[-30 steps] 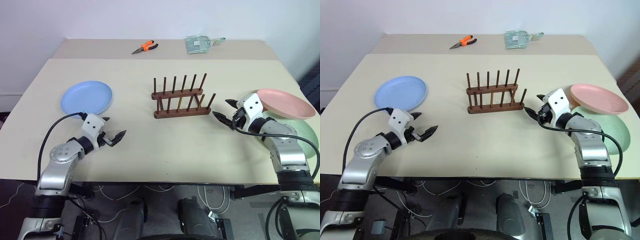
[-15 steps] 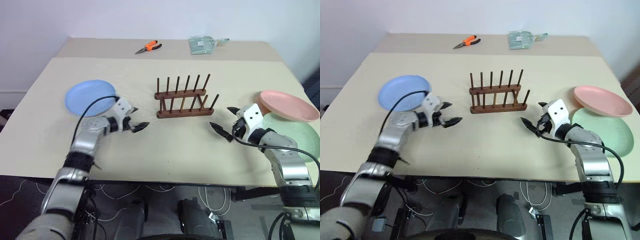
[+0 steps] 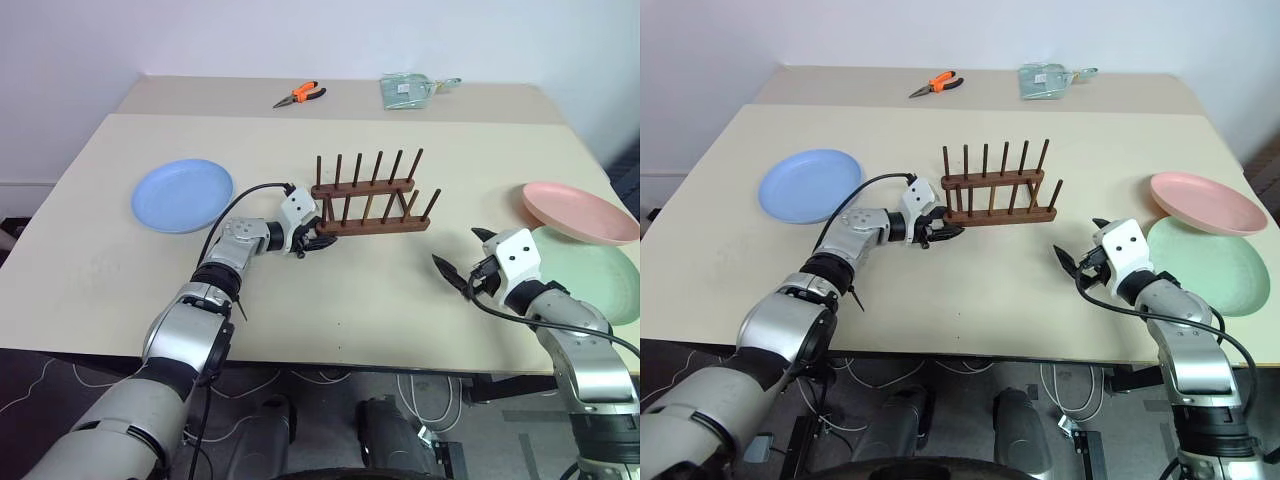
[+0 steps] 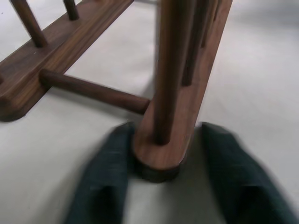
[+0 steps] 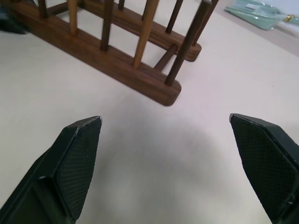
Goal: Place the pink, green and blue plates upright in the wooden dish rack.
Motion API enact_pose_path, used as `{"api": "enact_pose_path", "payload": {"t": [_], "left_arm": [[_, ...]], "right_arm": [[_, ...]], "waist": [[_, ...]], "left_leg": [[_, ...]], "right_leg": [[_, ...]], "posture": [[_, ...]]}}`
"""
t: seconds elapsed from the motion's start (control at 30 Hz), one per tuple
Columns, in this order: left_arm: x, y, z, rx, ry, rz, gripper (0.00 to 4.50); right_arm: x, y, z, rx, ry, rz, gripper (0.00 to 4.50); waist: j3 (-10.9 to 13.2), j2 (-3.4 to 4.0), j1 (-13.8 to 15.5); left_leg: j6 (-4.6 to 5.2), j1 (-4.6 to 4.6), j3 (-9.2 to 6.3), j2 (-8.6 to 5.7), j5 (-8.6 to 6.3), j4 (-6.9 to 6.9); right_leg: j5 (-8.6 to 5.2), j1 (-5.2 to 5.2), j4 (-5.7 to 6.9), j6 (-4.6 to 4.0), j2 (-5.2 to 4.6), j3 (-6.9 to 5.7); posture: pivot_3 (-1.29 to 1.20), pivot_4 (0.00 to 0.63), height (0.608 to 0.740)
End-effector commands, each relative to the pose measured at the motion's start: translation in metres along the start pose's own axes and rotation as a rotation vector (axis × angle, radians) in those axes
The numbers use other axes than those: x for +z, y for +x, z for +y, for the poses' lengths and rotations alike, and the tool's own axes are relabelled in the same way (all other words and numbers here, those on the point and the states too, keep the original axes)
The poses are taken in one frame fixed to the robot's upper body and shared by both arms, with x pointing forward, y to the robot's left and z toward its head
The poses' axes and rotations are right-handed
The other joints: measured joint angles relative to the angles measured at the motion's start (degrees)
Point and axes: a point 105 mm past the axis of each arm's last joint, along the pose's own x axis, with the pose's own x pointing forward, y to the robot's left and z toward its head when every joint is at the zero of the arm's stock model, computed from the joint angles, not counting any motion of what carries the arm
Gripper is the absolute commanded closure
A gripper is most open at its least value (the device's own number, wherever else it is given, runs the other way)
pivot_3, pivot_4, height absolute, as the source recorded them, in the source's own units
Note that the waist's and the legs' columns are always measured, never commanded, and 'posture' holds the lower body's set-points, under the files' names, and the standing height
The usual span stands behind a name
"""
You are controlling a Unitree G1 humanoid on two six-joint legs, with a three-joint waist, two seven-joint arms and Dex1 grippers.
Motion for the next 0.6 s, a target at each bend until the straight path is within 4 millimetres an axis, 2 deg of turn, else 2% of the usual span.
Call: {"api": "enact_pose_path", "payload": {"t": [0.03,0.23,0.33,0.4,0.53,0.6], "left_arm": [[-0.009,0.001,-0.011,-0.062,0.022,0.018,3.75],[-0.006,-0.011,-0.030,-0.222,0.104,-0.046,3.75],[-0.007,-0.026,-0.050,-0.363,0.224,-0.054,3.75],[-0.010,-0.033,-0.054,-0.401,0.227,-0.029,3.75],[-0.015,-0.037,-0.044,-0.342,0.211,0.039,1.83],[-0.016,-0.041,-0.041,-0.317,0.216,0.057,0.73]], "right_arm": [[0.012,-0.005,-0.004,-0.024,-0.024,-0.033,0.00],[0.006,-0.008,-0.010,-0.010,-0.051,0.005,0.00],[0.000,-0.018,-0.023,-0.031,-0.059,0.046,0.00],[-0.004,-0.025,-0.030,-0.045,-0.071,0.068,0.00],[-0.008,-0.036,-0.039,-0.060,-0.079,0.098,0.00],[-0.012,-0.041,-0.039,-0.043,-0.083,0.121,0.00]], "waist": [[-0.01,0.02,-0.04],[-0.01,0.02,-0.06],[-0.01,0.03,-0.06],[-0.01,0.03,-0.05],[-0.01,0.03,-0.10],[-0.01,0.02,-0.25]], "left_leg": [[0.00,0.00,-0.01,0.00,0.00,0.00],[0.00,0.00,0.00,0.01,0.00,-0.01],[0.00,-0.01,0.00,0.01,0.00,-0.01],[0.00,-0.01,-0.01,0.01,-0.01,-0.04],[0.01,0.00,-0.01,0.02,-0.01,0.00],[0.01,0.01,-0.01,0.02,-0.01,0.00]], "right_leg": [[0.00,0.00,0.00,0.00,0.01,0.00],[0.00,-0.01,0.00,0.00,0.00,0.00],[0.00,-0.02,0.00,-0.01,0.00,0.01],[0.00,-0.02,-0.01,-0.01,0.00,0.01],[0.00,-0.01,0.00,-0.02,0.00,0.01],[0.00,-0.01,0.00,-0.02,0.00,0.01]], "posture": [[0.00,0.150,0.740],[0.00,0.150,0.740],[0.00,0.150,0.740],[0.00,0.150,0.740],[0.00,0.150,0.740],[0.00,0.150,0.740]]}}
